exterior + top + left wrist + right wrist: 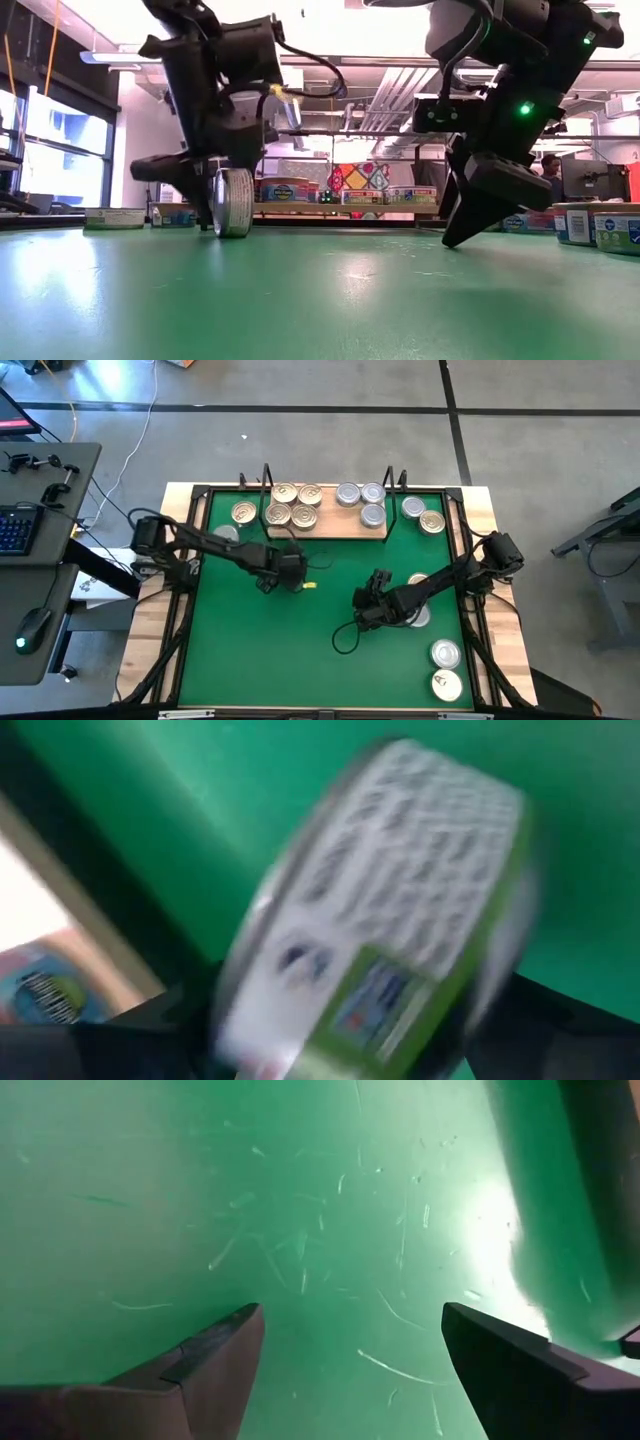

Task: Stack canned seafood by type on shelf
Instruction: Put the green white tuna can on the shelf

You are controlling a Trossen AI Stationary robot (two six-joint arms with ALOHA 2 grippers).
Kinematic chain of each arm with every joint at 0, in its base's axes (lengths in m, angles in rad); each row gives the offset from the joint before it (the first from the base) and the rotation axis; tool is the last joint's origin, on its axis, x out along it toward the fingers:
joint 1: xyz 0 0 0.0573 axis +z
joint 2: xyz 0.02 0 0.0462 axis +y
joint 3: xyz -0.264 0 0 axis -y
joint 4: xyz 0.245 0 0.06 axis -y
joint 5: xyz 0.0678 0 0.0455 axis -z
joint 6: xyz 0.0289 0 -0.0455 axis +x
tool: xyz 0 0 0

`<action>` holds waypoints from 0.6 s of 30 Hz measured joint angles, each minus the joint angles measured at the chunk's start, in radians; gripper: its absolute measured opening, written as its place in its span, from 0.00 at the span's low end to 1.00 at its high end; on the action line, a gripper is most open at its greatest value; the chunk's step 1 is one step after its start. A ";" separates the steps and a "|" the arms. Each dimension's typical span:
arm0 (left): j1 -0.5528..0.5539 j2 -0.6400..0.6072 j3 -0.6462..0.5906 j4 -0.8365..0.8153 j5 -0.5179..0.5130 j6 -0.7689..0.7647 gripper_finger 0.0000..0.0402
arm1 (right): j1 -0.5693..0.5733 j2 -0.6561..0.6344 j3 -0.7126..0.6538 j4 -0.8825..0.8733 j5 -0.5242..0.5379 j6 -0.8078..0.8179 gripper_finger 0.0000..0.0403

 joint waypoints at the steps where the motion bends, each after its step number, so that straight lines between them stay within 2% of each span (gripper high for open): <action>1: -0.008 0.006 0.000 0.000 0.003 -0.011 0.70 | 0.001 0.000 0.000 0.000 -0.004 0.001 0.76; 6: -0.053 0.000 0.000 -0.013 0.011 -0.078 0.58 | 0.034 -0.016 0.000 -0.035 -0.023 0.032 0.76; 13: -0.104 -0.023 0.072 -0.035 -0.008 -0.218 0.29 | 0.160 -0.138 0.000 -0.221 0.002 0.248 0.76; 16: -0.116 -0.024 0.148 -0.004 -0.029 -0.240 0.29 | 0.222 -0.188 0.000 -0.272 0.074 0.331 0.76; 18: -0.119 -0.025 0.184 0.083 -0.093 -0.215 0.29 | 0.252 -0.210 0.000 -0.295 0.128 0.375 0.76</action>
